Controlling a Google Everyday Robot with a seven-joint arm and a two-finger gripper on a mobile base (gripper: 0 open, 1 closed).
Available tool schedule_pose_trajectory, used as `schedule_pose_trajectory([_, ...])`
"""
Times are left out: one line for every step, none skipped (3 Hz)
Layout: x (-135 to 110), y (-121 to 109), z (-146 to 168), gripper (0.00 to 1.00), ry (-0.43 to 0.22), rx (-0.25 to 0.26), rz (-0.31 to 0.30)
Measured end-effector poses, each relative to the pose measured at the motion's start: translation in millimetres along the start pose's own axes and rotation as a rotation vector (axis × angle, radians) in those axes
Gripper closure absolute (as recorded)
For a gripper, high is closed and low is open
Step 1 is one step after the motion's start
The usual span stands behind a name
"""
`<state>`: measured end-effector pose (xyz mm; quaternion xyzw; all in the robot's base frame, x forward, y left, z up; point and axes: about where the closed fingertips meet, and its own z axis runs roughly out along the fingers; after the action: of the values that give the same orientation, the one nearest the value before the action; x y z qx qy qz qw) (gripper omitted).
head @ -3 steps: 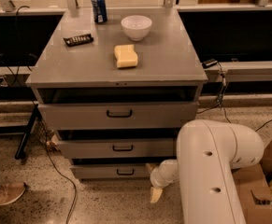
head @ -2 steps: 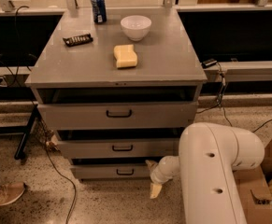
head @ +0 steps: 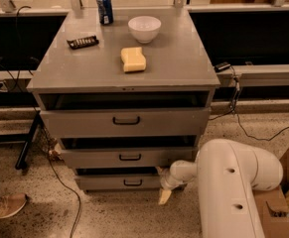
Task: Open bottom drawer
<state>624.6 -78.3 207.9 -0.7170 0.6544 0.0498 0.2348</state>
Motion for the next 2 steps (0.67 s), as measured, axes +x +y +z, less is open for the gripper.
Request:
schedule_pose_trajectory([7, -9, 14, 0.0, -0.01, -0.011, 0.021])
schedule_pose_trajectory([19, -10, 29, 0.18, -0.002, -0.041, 0.047])
